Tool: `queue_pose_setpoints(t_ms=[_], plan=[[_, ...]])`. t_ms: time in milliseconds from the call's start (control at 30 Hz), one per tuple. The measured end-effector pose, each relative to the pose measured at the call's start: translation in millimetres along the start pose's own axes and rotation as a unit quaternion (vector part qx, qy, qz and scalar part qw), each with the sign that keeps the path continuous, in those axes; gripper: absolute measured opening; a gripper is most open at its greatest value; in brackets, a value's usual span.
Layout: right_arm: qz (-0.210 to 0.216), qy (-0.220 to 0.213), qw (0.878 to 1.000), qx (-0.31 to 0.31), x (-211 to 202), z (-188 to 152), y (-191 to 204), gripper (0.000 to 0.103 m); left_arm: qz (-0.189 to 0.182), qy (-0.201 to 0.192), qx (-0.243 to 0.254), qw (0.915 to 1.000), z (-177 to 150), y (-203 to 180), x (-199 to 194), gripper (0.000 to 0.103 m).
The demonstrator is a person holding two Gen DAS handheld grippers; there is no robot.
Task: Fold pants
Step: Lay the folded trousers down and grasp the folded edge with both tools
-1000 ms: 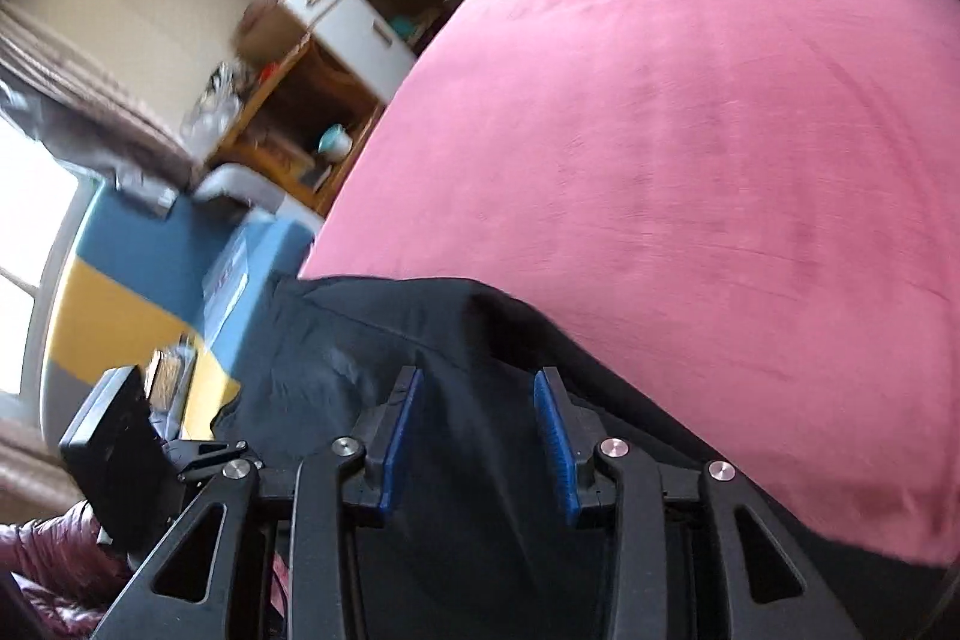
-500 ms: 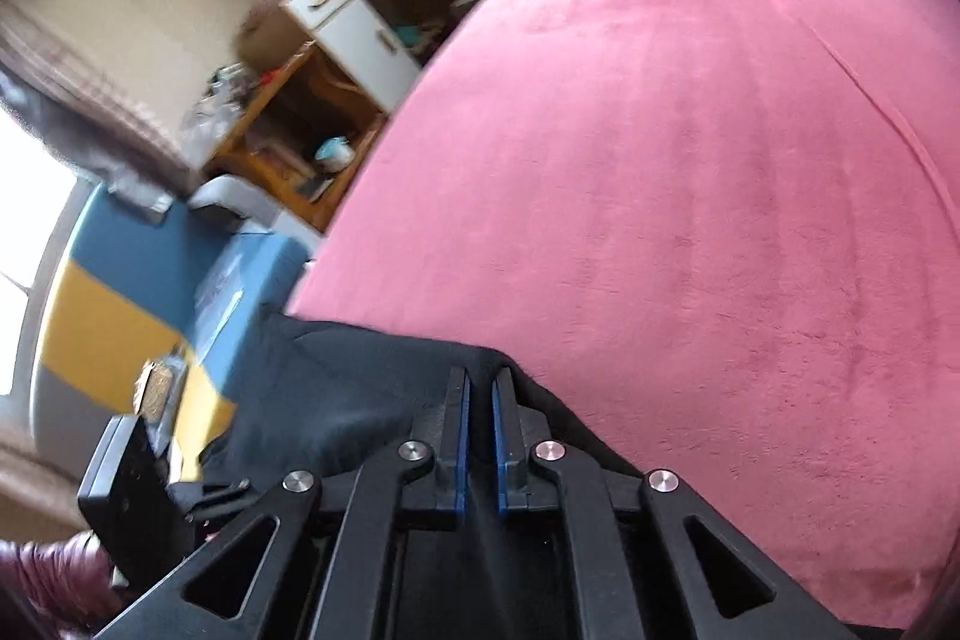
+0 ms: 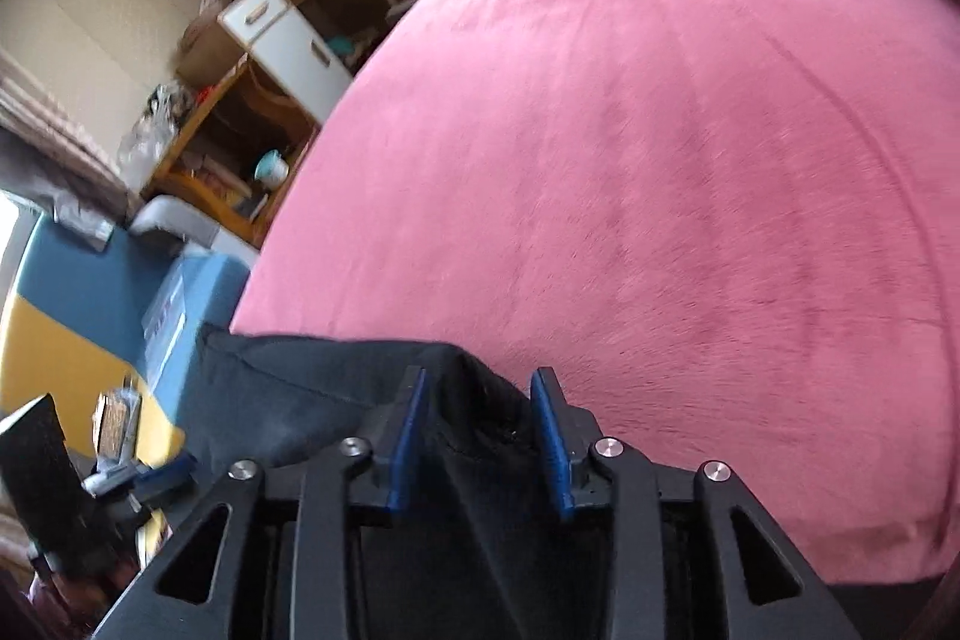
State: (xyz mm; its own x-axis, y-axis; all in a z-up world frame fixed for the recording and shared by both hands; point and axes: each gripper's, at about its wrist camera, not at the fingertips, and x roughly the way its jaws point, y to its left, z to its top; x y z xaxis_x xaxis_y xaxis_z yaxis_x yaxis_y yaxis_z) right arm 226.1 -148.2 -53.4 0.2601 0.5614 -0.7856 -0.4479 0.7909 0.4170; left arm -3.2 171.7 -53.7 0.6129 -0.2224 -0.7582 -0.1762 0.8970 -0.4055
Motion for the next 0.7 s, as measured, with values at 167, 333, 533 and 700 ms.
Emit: queue_pose_setpoints(t_ms=[167, 333, 533, 700], plan=[[0.009, -0.027, 1.0, -0.008, -28, -13, 18, 0.057, 0.034, -0.025, -0.081, 0.9958, 26, 73, -23, 0.033], [0.012, -0.006, 0.999, -0.041, -26, -44, 48, 0.061, 0.01, -0.011, -0.138, 0.9903, 42, 111, -4, 0.034], [-0.012, 0.037, 0.998, -0.056, 5, -69, 63, 0.061, -0.007, 0.019, -0.127, 0.9917, 57, 112, 33, 0.034], [-0.022, 0.046, 0.998, -0.046, 14, -75, 58, 0.061, -0.011, 0.042, -0.089, 0.9951, 61, 102, 49, 0.026]])
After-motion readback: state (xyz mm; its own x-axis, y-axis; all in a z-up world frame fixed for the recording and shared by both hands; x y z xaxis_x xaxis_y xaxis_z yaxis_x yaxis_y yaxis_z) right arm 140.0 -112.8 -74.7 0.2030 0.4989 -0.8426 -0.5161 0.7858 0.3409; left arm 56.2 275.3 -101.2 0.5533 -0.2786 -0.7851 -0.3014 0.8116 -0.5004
